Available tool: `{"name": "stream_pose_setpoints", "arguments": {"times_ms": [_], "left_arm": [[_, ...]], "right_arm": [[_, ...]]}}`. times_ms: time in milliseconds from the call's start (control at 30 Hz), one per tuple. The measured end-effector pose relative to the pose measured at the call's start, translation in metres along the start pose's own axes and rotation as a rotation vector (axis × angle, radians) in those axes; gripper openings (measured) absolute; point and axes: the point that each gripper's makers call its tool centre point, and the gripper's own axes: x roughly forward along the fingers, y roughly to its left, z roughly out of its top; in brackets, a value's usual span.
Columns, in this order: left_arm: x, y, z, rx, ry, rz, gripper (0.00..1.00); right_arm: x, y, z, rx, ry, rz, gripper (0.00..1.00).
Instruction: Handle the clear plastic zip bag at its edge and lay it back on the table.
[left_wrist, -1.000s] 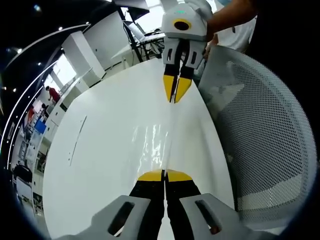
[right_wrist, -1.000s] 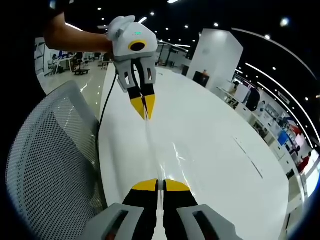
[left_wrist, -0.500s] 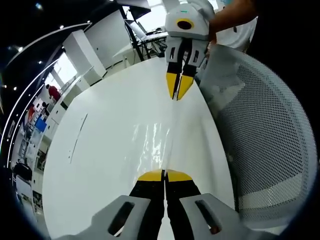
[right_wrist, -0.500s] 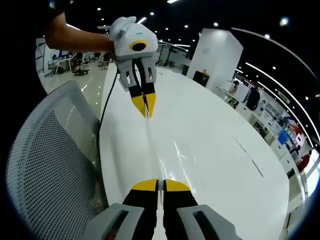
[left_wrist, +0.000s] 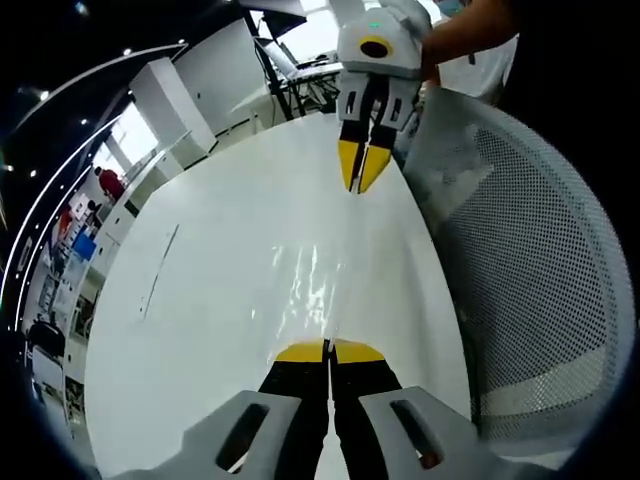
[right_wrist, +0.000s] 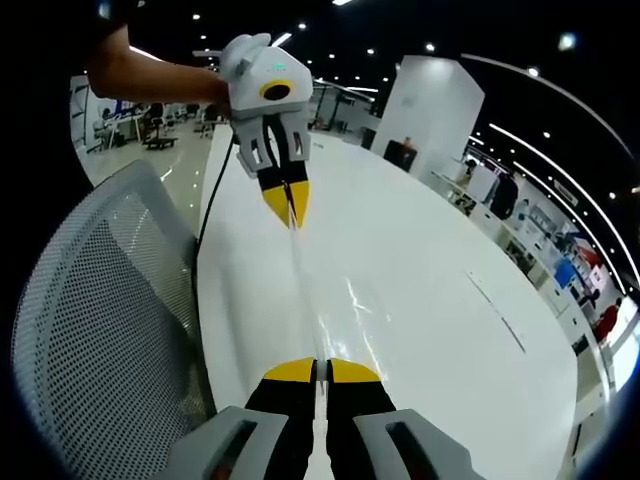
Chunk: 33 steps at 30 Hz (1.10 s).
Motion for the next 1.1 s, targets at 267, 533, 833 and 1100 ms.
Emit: {"name": "stream_pose_setpoints", "arguments": {"times_ms": [267,533,833,1100], "left_arm": [[0.001,0.001,0.003,0.023,-0.007,0.008,0.00],[-0.003,0.000,0.013,0.065,-0.035,0.007,0.00],[-0.001,-0.004,0.014,0.101,-0.028,0.004,0.00],[-0.002,-0.006,0.017,0.102,-0.031,0.001,0.00]], "right_arm": [[0.000,0.001,-0.002,-0.001,0.010,-0.002,0.00],[-0.001,0.012,-0.009,-0.025,0.048,0.036,0.00],[-0.007,0.015,0.003,0.025,0.003,0.069,0.08],[-0.003,0.013,0.022,0.034,-0.048,0.076,0.09]]}}
